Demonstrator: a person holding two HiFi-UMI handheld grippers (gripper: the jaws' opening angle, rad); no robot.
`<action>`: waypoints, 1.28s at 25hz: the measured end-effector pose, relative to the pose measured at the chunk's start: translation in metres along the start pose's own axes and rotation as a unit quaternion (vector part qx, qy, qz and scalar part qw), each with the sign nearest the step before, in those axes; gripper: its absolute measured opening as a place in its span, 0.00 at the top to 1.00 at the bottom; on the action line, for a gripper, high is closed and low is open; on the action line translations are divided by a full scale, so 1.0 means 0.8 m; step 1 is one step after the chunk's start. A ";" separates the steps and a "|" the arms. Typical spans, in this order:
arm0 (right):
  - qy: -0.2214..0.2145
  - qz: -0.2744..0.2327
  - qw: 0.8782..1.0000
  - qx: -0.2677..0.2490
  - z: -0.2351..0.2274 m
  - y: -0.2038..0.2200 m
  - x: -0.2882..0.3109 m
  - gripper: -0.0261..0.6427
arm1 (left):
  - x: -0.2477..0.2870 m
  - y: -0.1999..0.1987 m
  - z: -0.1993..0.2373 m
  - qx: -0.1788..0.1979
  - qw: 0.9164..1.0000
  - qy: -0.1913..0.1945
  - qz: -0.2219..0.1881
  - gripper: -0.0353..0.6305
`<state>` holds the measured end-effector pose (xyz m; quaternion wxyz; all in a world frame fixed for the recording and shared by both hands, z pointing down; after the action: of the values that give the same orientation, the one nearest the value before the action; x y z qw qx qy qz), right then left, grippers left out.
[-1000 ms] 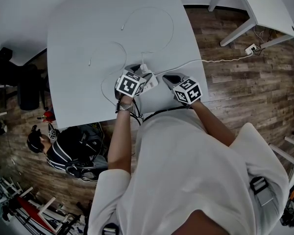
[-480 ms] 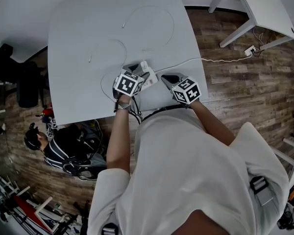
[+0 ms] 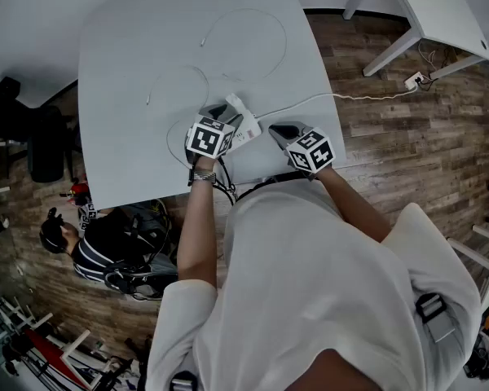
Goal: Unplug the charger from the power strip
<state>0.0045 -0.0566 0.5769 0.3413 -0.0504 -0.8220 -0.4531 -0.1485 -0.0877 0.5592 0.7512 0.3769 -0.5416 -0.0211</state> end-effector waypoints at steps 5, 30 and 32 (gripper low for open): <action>-0.002 0.002 1.000 0.000 0.001 0.000 0.004 0.96 | 0.004 0.007 -0.001 -0.002 1.000 0.007 0.008 0.62; 0.025 -0.131 0.989 -0.064 0.038 -0.127 -0.078 0.96 | -0.107 0.000 -0.025 -0.034 0.988 -0.093 -0.121 0.94; 0.025 -0.145 0.986 -0.073 0.042 -0.143 -0.088 0.96 | -0.123 -0.008 -0.028 -0.038 0.983 -0.112 -0.140 0.94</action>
<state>-0.0041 -0.0814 0.4415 0.2879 0.0555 -0.7768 -0.5574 -0.1686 -0.0367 0.4739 0.6892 0.4154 -0.5630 -0.1884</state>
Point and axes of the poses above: the fingertips, and each gripper's own axes: x forward along the fingers, z to its left, y out of its underside, the point moved 5 cm from there along -x, backward along the fingers, and after that the axes turned 3 degrees about z, right-handed, at the moved point
